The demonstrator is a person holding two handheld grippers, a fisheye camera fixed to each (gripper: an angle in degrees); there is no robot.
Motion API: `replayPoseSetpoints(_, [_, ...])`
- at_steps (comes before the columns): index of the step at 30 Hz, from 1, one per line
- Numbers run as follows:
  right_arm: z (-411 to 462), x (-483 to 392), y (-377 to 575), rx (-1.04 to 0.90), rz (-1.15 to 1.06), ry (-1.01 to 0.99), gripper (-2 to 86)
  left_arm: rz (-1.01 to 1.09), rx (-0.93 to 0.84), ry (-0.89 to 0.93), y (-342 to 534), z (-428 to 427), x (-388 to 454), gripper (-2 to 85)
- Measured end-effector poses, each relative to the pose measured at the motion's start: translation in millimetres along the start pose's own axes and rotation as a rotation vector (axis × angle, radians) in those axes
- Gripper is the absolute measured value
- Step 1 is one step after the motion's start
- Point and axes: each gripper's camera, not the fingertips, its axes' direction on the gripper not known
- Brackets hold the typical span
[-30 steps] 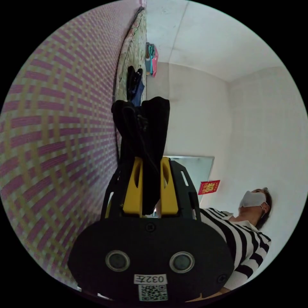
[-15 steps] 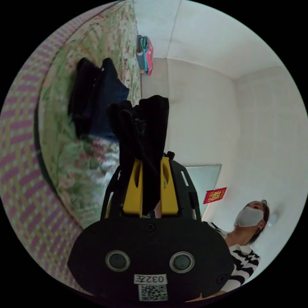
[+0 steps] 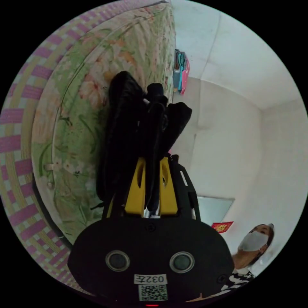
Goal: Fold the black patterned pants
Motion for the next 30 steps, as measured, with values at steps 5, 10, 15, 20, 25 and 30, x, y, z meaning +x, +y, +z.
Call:
replayPoseSetpoints(5, [-26.4,6.6,24.7,0.171,-0.046,-0.021,5.3,0.132,-0.018,-0.113,20.8,-0.1,-11.8,2.8])
replayPoseSetpoints(10, [-33.3,-45.7,101.3,0.421,-0.340,0.252,0.3,0.386,0.215,-0.522,82.1,-10.8,33.3,0.1])
replayPoseSetpoints(15, [29.9,-43.4,126.5,0.364,-0.559,0.207,-0.9,0.738,0.137,-0.478,95.4,44.6,77.4,-0.9])
replayPoseSetpoints(20, [98.3,40.6,116.2,0.257,-0.473,0.281,-1.0,0.699,-0.001,-0.739,54.8,84.7,42.4,-1.0])
replayPoseSetpoints(25, [120.1,102.9,100.0,0.247,-0.448,0.237,-1.0,0.613,-0.050,-0.590,43.8,83.9,38.1,-1.0])
replayPoseSetpoints(30, [126.3,134.4,107.4,0.296,-0.417,0.272,-1.0,0.595,0.005,-0.485,81.2,63.3,80.1,-1.0])
